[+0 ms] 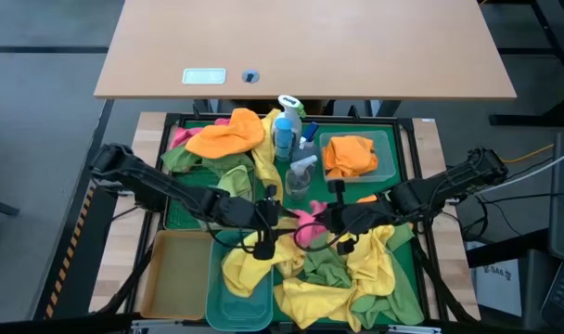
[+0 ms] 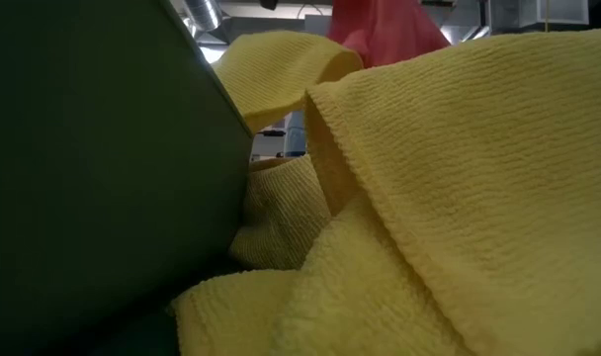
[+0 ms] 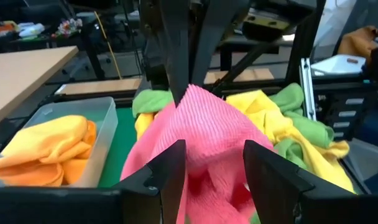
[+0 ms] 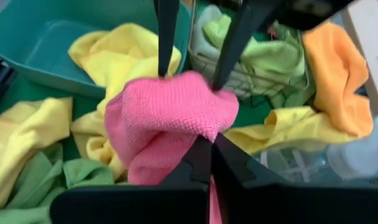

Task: Sort microfiber towel by color & place in baskets
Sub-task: Put the pink towel into the orange bin

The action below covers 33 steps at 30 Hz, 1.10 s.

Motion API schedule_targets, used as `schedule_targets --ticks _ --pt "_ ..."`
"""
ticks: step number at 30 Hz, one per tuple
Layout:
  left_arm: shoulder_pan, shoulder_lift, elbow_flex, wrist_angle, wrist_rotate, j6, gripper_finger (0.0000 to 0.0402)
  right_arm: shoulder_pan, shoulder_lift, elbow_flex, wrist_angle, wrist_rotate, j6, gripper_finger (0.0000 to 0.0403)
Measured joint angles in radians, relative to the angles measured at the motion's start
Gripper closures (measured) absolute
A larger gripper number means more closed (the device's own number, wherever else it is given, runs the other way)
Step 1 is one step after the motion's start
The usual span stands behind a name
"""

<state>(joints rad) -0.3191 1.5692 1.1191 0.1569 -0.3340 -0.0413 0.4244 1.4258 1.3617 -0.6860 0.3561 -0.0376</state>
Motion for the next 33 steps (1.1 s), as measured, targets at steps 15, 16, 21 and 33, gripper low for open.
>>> schedule_targets --ticks 15,16,21,33 --pt "0.013 0.01 0.0 0.04 -0.015 0.001 0.0246 0.0 0.0 0.0 0.177 -0.036 -0.142 0.0401" --pt "0.014 0.01 0.0 0.04 -0.015 0.002 0.0246 0.0 0.0 0.0 0.189 -0.035 -0.153 0.0401" --pt "0.025 0.01 0.0 0.042 -0.012 0.001 0.0246 0.0 0.0 0.0 0.233 -0.035 -0.204 0.0401" --pt "0.026 0.017 0.0 0.084 0.018 0.052 0.0278 0.0 0.0 0.0 0.237 -0.035 -0.207 0.0402"
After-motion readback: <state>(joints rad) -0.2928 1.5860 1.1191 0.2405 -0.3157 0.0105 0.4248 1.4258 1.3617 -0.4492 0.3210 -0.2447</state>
